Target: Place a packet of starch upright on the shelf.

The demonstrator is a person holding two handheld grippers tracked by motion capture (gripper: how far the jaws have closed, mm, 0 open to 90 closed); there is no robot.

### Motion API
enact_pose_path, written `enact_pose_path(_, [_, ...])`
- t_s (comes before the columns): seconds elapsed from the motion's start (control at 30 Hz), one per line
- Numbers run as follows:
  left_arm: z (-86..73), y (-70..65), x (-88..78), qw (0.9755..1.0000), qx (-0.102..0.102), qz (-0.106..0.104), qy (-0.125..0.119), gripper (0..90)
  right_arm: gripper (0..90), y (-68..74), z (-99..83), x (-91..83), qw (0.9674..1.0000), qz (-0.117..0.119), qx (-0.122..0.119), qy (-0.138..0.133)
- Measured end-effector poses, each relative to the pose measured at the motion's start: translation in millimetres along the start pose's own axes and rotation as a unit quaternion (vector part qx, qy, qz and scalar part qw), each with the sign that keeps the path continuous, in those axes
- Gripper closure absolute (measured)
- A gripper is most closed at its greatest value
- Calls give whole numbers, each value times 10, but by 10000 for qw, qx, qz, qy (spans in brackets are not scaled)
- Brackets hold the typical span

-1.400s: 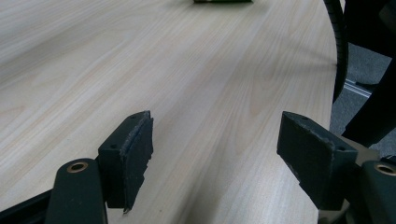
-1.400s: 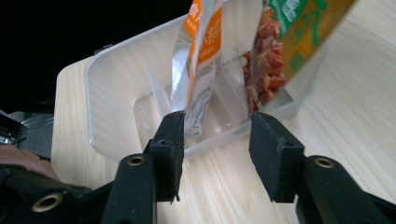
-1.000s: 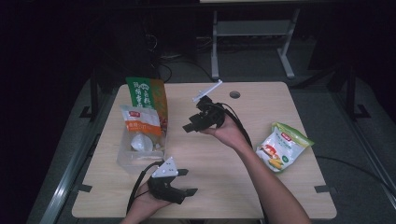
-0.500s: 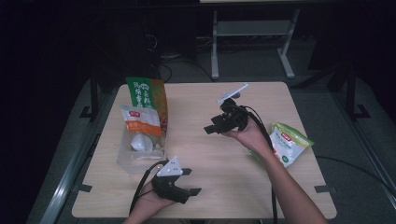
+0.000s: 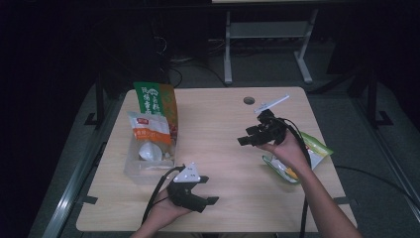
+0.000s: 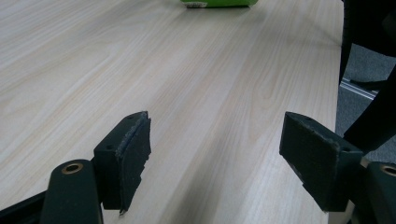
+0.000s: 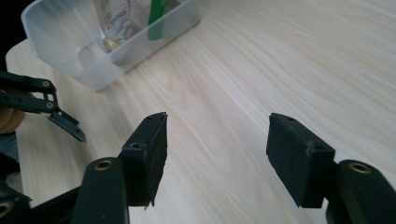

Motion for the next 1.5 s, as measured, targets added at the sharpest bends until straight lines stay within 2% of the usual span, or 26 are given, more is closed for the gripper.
enact_pose_path(0.17, [58,0,45,10000,79,-20,37,244,359,-62,-127,-145,9998,-166,82,-62])
enact_pose_path(0.23, [85,-1,61,10000,78,-39,30,244,349,-86,-181,-210,9996,-220,193,-6])
enact_pose_path(0.27, [100,-3,69,10000,68,-36,24,244,352,-106,-209,-242,9995,-260,163,-42])
enact_pose_path(0.63, [212,-12,196,9999,100,-91,40,244,333,-275,-549,-527,9971,-580,484,-42])
enact_pose_path(1.23, [357,-49,392,9995,159,-239,95,244,328,-497,-1014,-843,9902,-1069,904,4])
enact_pose_path(1.5, [386,-57,452,9993,228,-271,124,244,328,-573,-1224,-952,9850,-1301,1134,48])
Point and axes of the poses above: each handheld gripper's, and its own axes: x roughly forward along the jaws, z roughly out of its top, y roughly to its left, the point moved 3 cm from there along x, roughly forward along the jaws, and after that the axes turned 4 degrees about z, right-handed, at the moved point
